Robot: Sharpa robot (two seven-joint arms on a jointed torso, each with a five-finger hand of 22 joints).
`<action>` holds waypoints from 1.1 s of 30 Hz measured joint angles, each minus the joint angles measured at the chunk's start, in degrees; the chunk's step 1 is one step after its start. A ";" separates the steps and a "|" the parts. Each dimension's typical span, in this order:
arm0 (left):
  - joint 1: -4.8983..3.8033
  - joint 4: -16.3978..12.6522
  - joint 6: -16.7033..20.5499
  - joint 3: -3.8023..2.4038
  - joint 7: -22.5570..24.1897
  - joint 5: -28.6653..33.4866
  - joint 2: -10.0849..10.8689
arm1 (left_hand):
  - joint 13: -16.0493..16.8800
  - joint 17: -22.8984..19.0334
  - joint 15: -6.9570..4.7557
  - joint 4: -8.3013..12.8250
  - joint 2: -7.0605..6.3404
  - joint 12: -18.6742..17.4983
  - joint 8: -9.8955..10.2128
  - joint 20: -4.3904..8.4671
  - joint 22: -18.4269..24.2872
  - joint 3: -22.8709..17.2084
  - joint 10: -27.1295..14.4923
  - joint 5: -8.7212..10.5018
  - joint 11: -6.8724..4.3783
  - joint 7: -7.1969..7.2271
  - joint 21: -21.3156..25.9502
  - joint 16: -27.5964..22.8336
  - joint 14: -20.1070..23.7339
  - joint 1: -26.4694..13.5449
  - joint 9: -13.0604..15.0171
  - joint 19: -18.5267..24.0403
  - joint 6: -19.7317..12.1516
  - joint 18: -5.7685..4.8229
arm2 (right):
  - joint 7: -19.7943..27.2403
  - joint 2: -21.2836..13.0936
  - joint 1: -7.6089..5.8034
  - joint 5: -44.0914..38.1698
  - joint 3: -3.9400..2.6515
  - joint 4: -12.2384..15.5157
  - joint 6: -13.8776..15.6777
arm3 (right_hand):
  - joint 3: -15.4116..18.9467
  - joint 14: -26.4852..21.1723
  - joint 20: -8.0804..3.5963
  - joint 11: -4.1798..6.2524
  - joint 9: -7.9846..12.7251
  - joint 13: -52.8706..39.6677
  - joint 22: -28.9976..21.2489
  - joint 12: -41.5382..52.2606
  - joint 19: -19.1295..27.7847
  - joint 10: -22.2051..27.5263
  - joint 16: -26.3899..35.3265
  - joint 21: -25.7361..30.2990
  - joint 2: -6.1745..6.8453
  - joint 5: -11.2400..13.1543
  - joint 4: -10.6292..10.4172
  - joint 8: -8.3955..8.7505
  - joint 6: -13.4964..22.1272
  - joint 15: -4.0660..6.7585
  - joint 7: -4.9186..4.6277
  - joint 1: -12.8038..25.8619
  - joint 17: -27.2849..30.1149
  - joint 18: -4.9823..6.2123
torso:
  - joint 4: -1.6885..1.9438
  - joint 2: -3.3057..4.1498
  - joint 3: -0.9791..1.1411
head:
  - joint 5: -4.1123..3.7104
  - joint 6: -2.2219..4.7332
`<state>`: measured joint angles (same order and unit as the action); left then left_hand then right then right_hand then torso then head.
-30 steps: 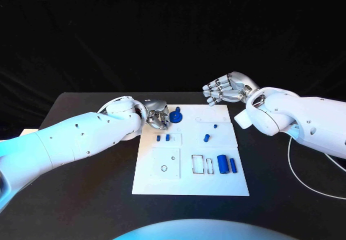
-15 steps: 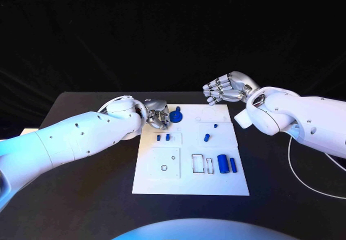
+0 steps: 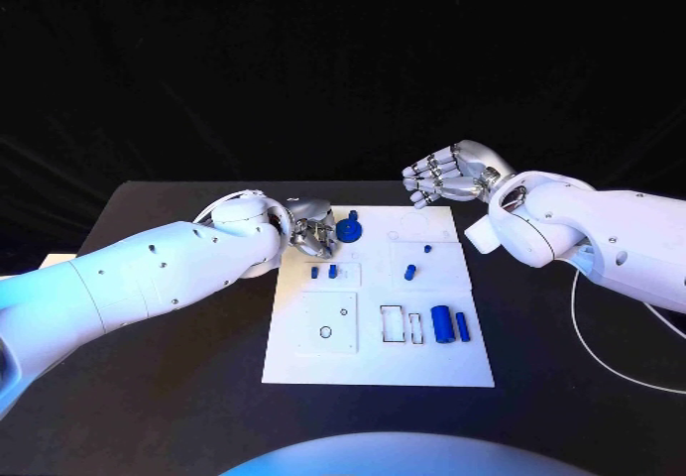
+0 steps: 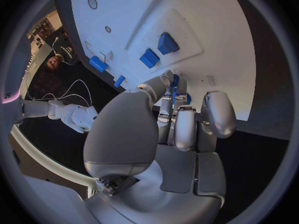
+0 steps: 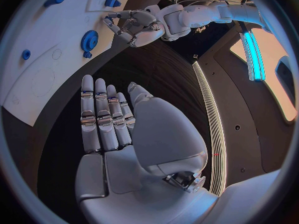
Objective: Assemble the parts on the task board
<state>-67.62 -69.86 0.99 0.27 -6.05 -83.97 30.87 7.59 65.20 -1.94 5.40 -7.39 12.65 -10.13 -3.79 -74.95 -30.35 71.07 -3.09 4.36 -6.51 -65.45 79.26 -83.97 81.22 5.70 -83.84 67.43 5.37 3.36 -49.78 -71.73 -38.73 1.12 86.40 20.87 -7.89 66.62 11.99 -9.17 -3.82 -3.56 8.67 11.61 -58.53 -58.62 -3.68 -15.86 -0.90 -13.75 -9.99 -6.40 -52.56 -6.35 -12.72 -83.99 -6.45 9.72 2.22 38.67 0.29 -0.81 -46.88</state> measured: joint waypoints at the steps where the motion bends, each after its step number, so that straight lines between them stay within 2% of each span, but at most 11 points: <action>1: 0.00 0.00 0.02 0.01 -0.02 0.02 0.00 | 0.00 0.00 0.00 -0.08 0.00 0.00 0.24 0.00 0.00 0.08 0.00 0.00 0.00 0.00 0.00 0.00 0.00 0.00 0.00 0.00 0.00 0.00 | 0.00 0.01 0.00 0.00 0.00 0.00 0.00 | -0.05 0.00 0.00 0.00 0.00 0.00 -0.04 0.00 0.00 0.00 0.00 0.00 0.00 0.00 -0.05 0.00 0.00 0.00 0.00 0.00 0.04 0.00 | 0.00 0.00 0.00 | 0.00 -0.01; 4: 0.02 0.04 0.07 0.02 -0.10 0.11 -0.01 | 0.01 -0.22 0.00 -0.17 -0.02 -0.01 0.68 0.00 0.00 0.17 0.00 -0.01 -0.57 -0.10 0.00 0.00 0.00 -0.61 -0.02 0.00 -0.33 0.00 | 0.00 0.02 0.00 0.02 0.00 0.00 0.00 | -0.05 0.00 0.04 0.00 0.00 0.00 -0.08 -0.20 -0.04 0.00 0.00 0.15 0.23 0.00 -0.05 0.09 0.00 0.00 0.00 0.23 0.11 0.00 | -0.01 0.01 0.00 | 0.00 -0.01; 8: 0.03 0.18 0.08 0.03 -0.29 0.26 -0.01 | -0.12 -0.64 0.02 -0.34 -0.51 -1.50 2.01 -0.25 0.01 0.33 -0.35 -0.18 -1.51 -0.67 0.54 0.00 0.01 -1.43 -0.53 0.25 -2.52 0.00 | 0.01 0.04 0.00 0.03 0.00 0.00 0.00 | -0.05 0.00 0.21 0.00 0.05 0.00 -0.15 -0.20 -0.21 0.00 0.00 0.20 0.23 0.00 -0.05 0.22 0.00 0.00 0.00 0.23 0.21 0.00 | -0.01 0.01 0.00 | 0.00 0.03; 12: 0.11 0.29 0.03 0.10 -0.51 0.47 -0.04 | -0.96 -1.41 1.09 -0.58 -1.06 -3.21 3.35 -0.63 0.01 0.56 -3.09 -0.59 -0.31 -1.58 1.41 -0.34 0.01 -2.54 -1.05 0.63 -4.68 0.00 | 0.01 0.05 0.00 0.03 0.00 0.01 0.01 | -0.21 0.00 0.21 0.00 0.05 0.00 -0.21 -0.20 -0.21 0.00 0.00 0.20 0.23 0.00 0.11 0.22 0.00 0.00 0.00 0.23 0.34 -0.01 | -0.01 0.01 0.01 | -0.01 0.06; 17: 0.25 0.45 -0.11 0.19 -0.82 0.72 -0.04 | -2.02 -2.83 1.78 -0.80 -2.17 -5.20 4.61 -1.34 0.01 0.78 -6.05 -0.64 0.91 -2.35 3.47 -0.99 0.33 -3.65 -1.56 1.34 -6.90 -0.01 | 0.01 0.03 0.00 0.04 0.00 0.02 0.01 | -0.21 0.00 0.21 0.00 0.05 0.00 -0.32 -0.44 -0.21 0.00 0.00 0.55 0.45 0.00 0.11 0.22 0.00 0.00 0.00 0.45 0.44 0.00 | -0.01 0.01 0.01 | -0.01 0.07; 20: 0.25 0.46 -0.11 0.19 -0.94 0.80 0.02 | -2.38 -3.20 1.96 -0.80 -2.19 -5.44 5.20 -1.54 0.01 0.78 -6.88 -0.64 1.14 -2.26 4.02 -0.99 0.51 -3.67 -1.73 1.55 -8.01 0.00 | 0.00 0.00 0.00 0.04 0.00 -0.01 0.01 | -0.21 0.00 0.21 0.00 0.05 0.00 -0.32 -0.44 -0.21 0.00 0.00 0.54 0.45 0.00 0.11 0.22 0.00 0.00 0.00 0.45 0.44 0.00 | -0.01 0.00 0.01 | -0.02 0.08; 24: 0.25 0.31 -0.07 0.19 -1.03 0.96 0.27 | -2.44 -3.35 1.96 -0.80 -2.42 -5.68 5.20 -1.54 0.02 0.78 -7.11 -0.64 0.95 -2.26 4.23 -0.99 0.51 -3.90 -1.73 1.55 -8.01 0.00 | -0.01 -0.03 0.00 0.05 0.00 -0.09 0.00 | -0.21 0.00 0.21 0.00 0.05 0.00 -0.32 -0.44 -0.21 0.00 0.00 0.54 0.45 0.00 0.11 0.22 0.00 0.00 0.00 0.45 0.44 0.00 | -0.03 0.00 0.01 | -0.03 0.05; 33: 0.24 -0.57 0.22 0.16 -1.10 1.27 1.44 | -2.60 -3.55 1.95 -0.84 -2.42 -5.85 5.19 -1.74 0.02 0.82 -7.42 -0.64 1.27 -2.46 4.33 -0.99 0.51 -3.90 -1.73 1.75 -8.21 0.00 | -0.05 -0.11 0.00 0.05 0.00 -0.27 -0.03 | -0.29 -0.12 0.21 0.00 0.04 0.00 -0.40 -0.44 -0.21 0.00 0.00 0.54 0.45 0.00 0.19 0.45 -0.01 -0.12 0.01 0.45 0.56 0.00 | -0.03 -0.01 0.01 | -0.13 0.05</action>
<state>-67.38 -70.43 1.21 0.43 -7.15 -82.70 32.32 5.00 61.65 0.01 4.55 -9.81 6.80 -4.93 -5.54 -74.93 -29.53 63.65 -3.73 5.63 -8.97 -61.12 78.27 -83.47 77.32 3.97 -82.09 59.23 5.37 3.31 -49.88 -71.73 -38.68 1.12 86.14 20.84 -8.18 66.50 12.20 -9.17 -3.78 -3.56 8.27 11.17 -58.74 -58.62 -3.68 -15.32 -0.44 -13.75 -9.80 -5.95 -52.57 -6.47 -12.71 -83.54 -5.89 9.72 2.19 38.66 0.30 -0.94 -46.83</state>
